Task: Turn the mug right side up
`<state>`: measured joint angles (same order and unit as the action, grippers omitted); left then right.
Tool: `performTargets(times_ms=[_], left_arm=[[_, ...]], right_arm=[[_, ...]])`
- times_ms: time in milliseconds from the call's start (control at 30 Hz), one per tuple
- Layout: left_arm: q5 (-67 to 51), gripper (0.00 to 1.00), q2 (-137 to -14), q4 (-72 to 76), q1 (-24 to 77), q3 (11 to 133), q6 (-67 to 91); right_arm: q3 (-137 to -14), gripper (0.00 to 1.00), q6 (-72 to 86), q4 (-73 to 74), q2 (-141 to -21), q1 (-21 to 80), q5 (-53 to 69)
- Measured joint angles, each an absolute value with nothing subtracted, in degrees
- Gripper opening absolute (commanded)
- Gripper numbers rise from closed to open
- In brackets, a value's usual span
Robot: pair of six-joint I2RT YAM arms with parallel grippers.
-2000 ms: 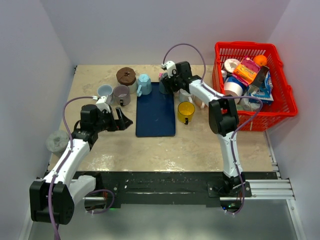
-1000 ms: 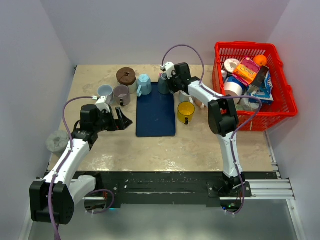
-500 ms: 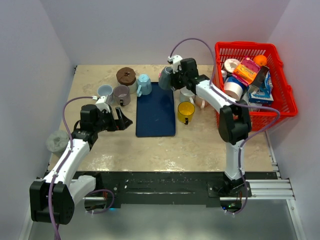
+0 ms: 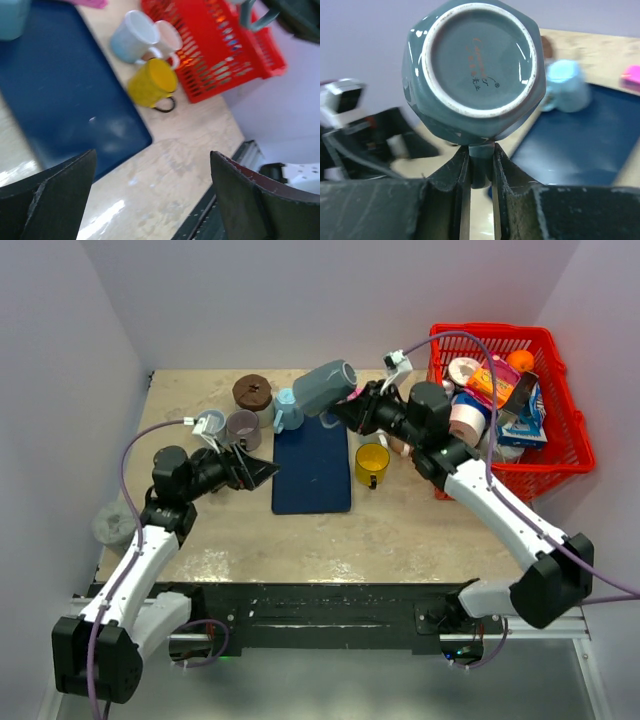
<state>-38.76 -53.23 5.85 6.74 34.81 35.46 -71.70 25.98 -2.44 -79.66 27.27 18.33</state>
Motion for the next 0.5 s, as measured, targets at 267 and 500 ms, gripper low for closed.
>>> performTargets(times_ms=[267, 500], left_arm=[[-37.6, 0.99, -52.9, 25.9, 20.7, 35.8, 46.3], [-35.0, 0.99, -49.3, 37.7, 22.6, 35.9, 49.4]], right_arm=[[-63.7, 0.0, 38.0, -14.1, -71.6, 43.5, 17.3], [-60.4, 0.0, 43.6, -21.3, -67.3, 46.1, 15.9]])
